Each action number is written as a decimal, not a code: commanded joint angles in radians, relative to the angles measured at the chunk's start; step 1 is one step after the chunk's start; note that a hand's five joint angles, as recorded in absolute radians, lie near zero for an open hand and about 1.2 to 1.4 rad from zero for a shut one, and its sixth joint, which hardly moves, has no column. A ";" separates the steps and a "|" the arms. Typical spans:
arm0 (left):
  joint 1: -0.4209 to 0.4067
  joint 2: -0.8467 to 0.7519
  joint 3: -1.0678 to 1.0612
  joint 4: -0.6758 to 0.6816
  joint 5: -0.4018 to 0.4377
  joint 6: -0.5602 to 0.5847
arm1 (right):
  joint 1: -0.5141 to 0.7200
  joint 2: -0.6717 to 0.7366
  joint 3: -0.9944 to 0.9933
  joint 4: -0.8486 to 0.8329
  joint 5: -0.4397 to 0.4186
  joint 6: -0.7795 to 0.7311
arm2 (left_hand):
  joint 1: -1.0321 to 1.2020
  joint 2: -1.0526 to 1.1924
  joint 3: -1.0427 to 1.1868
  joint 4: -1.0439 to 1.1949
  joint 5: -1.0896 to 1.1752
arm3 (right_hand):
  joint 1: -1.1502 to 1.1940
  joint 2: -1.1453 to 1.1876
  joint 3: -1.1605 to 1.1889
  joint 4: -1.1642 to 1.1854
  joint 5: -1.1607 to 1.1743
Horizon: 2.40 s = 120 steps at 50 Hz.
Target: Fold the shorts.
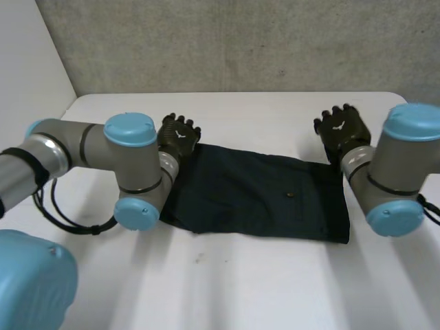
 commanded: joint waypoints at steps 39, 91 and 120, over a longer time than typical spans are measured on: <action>0.137 0.383 -0.598 0.096 0.124 -0.087 | -0.100 -0.210 0.572 -0.062 -0.173 0.278 | 0.011 0.006 -0.004 0.005 -0.013 | 0.853 0.839 0.843 0.822 0.817; 0.087 0.683 -0.622 0.145 0.169 -0.369 | 0.343 -0.129 0.098 0.202 -0.306 -0.224 | 0.002 -0.002 -0.013 -0.004 -0.022 | -0.029 -0.043 -0.039 -0.060 -0.065; -0.241 0.302 -0.286 0.007 0.158 -0.527 | -0.019 -0.287 0.251 0.222 -0.205 0.548 | 0.034 0.030 0.019 0.028 0.010 | -0.029 -0.043 -0.039 -0.060 -0.065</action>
